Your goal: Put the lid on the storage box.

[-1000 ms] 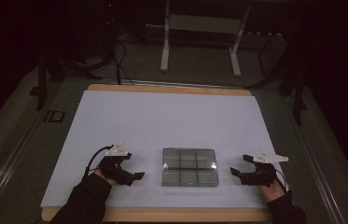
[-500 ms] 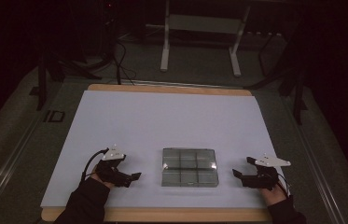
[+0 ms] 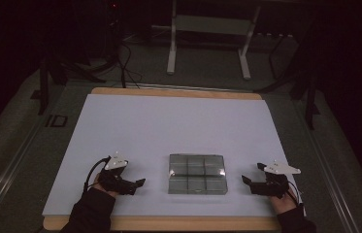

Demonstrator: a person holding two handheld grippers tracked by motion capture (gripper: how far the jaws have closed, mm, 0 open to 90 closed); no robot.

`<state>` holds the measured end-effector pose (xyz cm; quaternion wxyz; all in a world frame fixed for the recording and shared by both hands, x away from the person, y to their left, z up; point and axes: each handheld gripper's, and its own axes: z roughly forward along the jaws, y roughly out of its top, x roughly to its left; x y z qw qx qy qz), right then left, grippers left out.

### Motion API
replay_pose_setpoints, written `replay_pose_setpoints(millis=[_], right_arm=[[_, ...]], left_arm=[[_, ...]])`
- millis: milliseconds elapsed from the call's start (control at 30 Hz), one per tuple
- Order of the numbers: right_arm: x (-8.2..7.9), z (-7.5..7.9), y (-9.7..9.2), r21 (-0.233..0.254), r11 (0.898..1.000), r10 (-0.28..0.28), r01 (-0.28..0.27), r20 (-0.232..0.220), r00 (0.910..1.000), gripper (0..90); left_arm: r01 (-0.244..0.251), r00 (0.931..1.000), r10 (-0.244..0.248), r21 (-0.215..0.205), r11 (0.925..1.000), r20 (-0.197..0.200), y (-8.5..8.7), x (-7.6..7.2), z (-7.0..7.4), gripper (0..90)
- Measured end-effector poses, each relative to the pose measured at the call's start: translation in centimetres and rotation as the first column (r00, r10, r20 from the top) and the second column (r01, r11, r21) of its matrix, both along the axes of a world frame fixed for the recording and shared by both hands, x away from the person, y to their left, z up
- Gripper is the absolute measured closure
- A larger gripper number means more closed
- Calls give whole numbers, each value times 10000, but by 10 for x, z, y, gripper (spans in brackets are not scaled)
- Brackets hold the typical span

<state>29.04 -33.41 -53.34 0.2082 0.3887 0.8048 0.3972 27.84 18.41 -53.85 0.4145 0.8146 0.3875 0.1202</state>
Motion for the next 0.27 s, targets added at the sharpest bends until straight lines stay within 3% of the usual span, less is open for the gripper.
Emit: replay_pose_setpoints(millis=[267], right_arm=[[0, 0, -1, 90, 10000, -19, 18, 34, 10000, 162]], left_arm=[[-4, 10000, 4, -22, 10000, 57, -1, -1, -1, 25]])
